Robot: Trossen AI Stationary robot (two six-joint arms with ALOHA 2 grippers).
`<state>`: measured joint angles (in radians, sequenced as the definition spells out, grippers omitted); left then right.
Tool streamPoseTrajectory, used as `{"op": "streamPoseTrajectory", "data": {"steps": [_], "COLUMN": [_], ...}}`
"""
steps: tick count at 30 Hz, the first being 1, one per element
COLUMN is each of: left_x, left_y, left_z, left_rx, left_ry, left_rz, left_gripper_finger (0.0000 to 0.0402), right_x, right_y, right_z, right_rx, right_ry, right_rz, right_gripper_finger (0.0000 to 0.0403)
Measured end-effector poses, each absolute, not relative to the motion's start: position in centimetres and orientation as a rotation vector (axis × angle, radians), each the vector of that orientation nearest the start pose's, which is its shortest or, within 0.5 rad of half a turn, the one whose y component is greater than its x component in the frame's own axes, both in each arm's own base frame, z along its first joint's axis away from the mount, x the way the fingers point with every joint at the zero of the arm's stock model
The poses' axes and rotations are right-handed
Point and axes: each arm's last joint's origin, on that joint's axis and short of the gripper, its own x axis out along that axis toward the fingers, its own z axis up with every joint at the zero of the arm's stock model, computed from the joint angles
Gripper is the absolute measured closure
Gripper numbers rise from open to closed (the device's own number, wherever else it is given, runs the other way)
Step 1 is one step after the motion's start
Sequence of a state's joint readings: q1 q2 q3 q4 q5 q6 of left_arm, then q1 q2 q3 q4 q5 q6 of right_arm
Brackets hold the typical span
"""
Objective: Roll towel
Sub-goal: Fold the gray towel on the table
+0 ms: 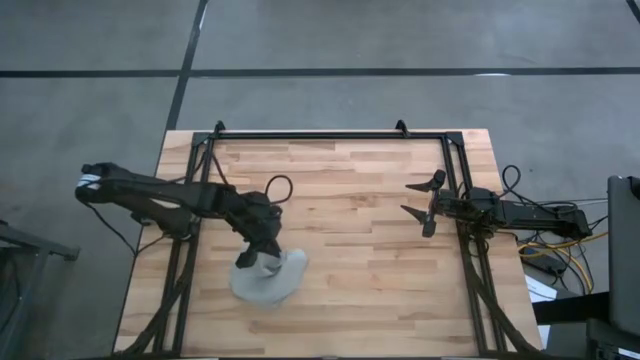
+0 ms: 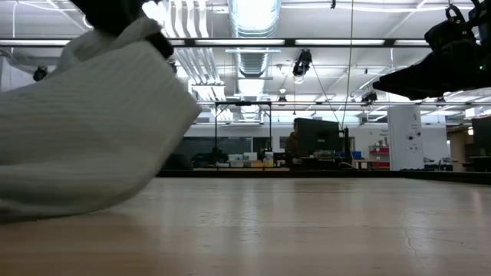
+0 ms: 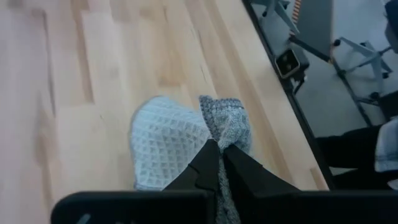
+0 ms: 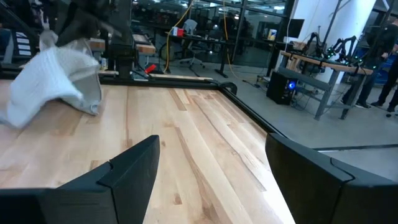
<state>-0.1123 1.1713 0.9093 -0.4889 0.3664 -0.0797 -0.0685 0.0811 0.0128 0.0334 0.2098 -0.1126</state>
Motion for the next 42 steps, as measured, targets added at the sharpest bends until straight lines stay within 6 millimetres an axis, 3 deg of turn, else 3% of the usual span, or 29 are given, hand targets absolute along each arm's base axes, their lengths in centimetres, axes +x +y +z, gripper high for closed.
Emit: {"op": "streamPoseTrajectory", "data": {"steps": [6,14,37,42], "left_x": [24.2,24.1,23.3,23.3], "left_y": [-3.7,-3.7,-3.5,-3.4], "left_z": [31.6,35.1,41.2,41.3], "left_rx": [-0.109,-0.041,-0.056,-0.052], "left_ry": [0.712,0.649,0.492,0.490], "left_rz": [-0.433,-0.431,-0.399,-0.382], "left_gripper_finger": [0.0390,0.0391,0.0392,0.0392], "right_x": [10.1,10.1,10.1,10.1], "right_y": [-1.3,-1.3,-1.3,-1.3], "right_z": [16.5,16.5,16.5,16.5], "right_rx": [-0.114,-0.114,-0.114,-0.114], "right_ry": [0.051,0.051,0.051,0.051], "right_rz": [-0.276,-0.276,-0.276,-0.276], "right_gripper_finger": [0.0115,0.0115,0.0115,0.0115]}}
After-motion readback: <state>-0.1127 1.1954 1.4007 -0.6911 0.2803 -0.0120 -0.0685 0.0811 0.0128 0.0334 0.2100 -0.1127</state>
